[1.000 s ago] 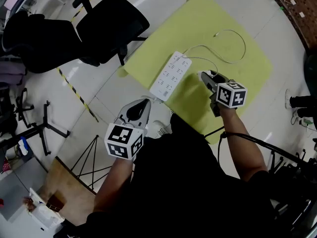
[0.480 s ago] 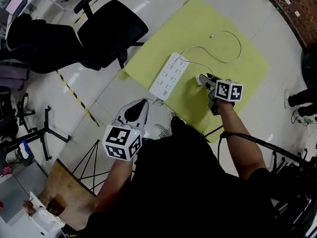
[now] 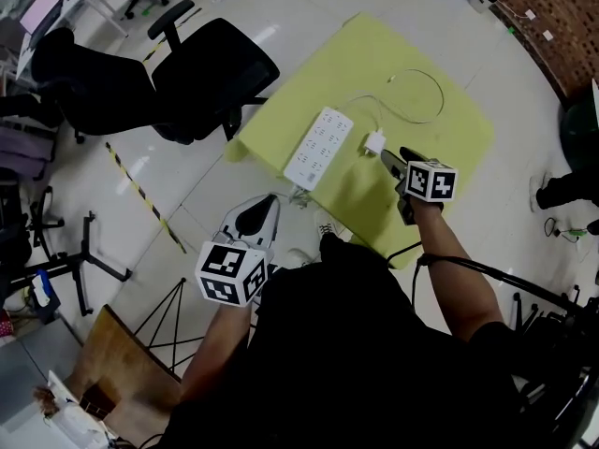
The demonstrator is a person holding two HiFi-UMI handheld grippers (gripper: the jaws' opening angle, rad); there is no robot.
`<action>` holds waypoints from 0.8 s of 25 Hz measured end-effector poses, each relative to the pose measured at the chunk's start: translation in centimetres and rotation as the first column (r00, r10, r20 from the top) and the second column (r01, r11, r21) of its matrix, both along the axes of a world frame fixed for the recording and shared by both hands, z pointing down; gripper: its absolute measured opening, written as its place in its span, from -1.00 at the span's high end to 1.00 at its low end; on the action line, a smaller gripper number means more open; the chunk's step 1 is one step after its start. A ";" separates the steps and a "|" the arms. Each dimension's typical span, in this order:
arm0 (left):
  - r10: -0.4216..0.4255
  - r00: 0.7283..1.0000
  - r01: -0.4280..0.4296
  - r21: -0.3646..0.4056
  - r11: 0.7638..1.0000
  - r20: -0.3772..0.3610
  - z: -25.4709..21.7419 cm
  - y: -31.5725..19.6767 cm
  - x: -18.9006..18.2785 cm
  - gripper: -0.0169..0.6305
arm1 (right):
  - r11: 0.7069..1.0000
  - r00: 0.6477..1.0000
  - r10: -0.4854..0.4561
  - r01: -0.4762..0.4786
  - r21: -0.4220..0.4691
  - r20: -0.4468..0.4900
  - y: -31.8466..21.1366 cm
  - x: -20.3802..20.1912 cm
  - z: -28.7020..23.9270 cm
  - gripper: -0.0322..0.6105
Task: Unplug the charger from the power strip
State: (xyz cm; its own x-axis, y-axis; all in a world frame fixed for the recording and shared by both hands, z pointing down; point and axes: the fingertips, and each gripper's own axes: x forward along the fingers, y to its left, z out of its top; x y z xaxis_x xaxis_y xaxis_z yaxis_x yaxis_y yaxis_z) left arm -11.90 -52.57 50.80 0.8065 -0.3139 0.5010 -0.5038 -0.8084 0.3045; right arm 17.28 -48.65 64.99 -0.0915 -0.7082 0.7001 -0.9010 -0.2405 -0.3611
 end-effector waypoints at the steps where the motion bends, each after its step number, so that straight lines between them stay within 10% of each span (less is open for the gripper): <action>1: 0.001 1.000 -0.001 0.005 1.000 -0.007 -0.3 0.3 -0.1 0.92 | 1.000 1.000 -0.011 0.011 0.015 -0.008 0.2 -0.4 -0.8 0.16; 11: 0.039 0.993 -0.034 0.050 0.998 -0.110 -3.8 5.1 -1.2 0.92 | 0.932 0.993 -0.118 0.121 0.341 -0.029 4.6 -9.6 -13.6 0.89; 20: 0.064 0.986 -0.051 0.089 0.995 -0.156 -5.7 9.4 -1.7 0.92 | 0.852 0.983 -0.175 0.176 0.494 -0.050 11.7 -14.6 -21.3 0.89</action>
